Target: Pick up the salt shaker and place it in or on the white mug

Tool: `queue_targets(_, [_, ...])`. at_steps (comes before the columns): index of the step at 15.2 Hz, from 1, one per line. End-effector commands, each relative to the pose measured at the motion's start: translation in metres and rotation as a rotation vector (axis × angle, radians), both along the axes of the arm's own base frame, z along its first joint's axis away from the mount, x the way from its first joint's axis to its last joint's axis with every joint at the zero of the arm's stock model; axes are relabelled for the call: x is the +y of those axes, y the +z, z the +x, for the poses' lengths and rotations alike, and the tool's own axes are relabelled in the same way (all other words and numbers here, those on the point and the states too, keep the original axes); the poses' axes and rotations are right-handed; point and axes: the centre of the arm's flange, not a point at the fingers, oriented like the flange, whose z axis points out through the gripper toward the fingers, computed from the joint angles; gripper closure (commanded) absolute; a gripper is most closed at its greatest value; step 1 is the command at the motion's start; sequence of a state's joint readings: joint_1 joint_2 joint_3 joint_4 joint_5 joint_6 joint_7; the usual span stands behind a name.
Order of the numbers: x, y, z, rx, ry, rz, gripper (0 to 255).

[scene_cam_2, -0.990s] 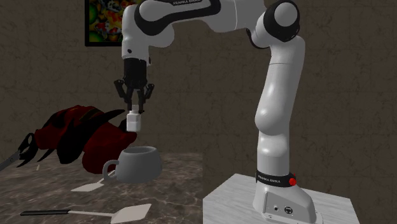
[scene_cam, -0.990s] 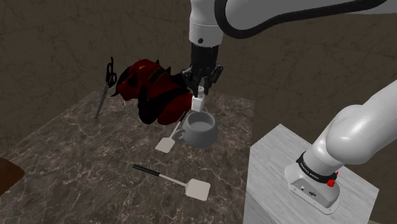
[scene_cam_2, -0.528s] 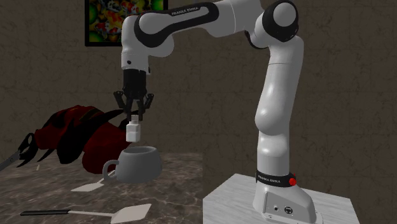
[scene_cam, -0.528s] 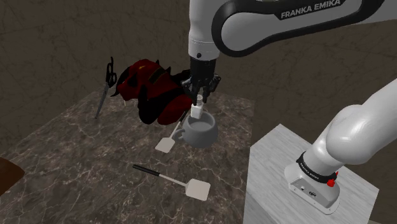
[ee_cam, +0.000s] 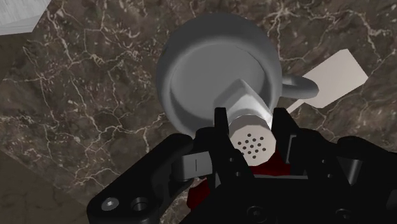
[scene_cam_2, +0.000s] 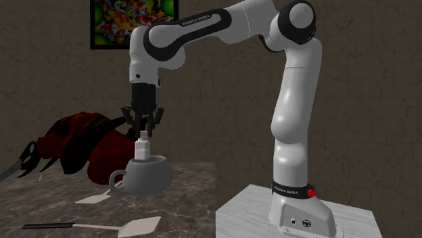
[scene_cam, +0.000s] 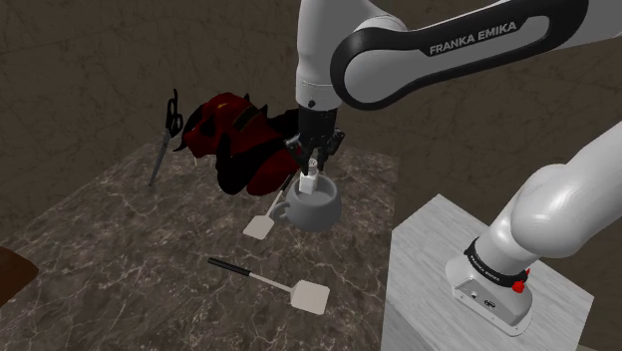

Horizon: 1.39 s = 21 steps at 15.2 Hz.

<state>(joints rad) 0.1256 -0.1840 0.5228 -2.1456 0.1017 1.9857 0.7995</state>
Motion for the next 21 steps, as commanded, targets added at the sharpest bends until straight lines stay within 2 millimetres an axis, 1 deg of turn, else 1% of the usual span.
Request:
queue_targets(1, [0.0,0.0,0.0,0.0,0.0,0.0,255])
queue_targets(5, [0.0,0.0,0.0,0.0,0.0,0.0,255])
queue_targets(6, [0.0,0.0,0.0,0.0,0.0,0.0,0])
queue_targets(11, [0.0,0.0,0.0,0.0,0.0,0.0,0])
queue_targets(14, [0.0,0.039,0.0,0.0,0.0,0.0,0])
queue_targets(15, [0.0,0.05,0.0,0.0,0.0,0.0,0])
queue_targets(21, [0.0,0.05,0.0,0.0,0.0,0.0,0])
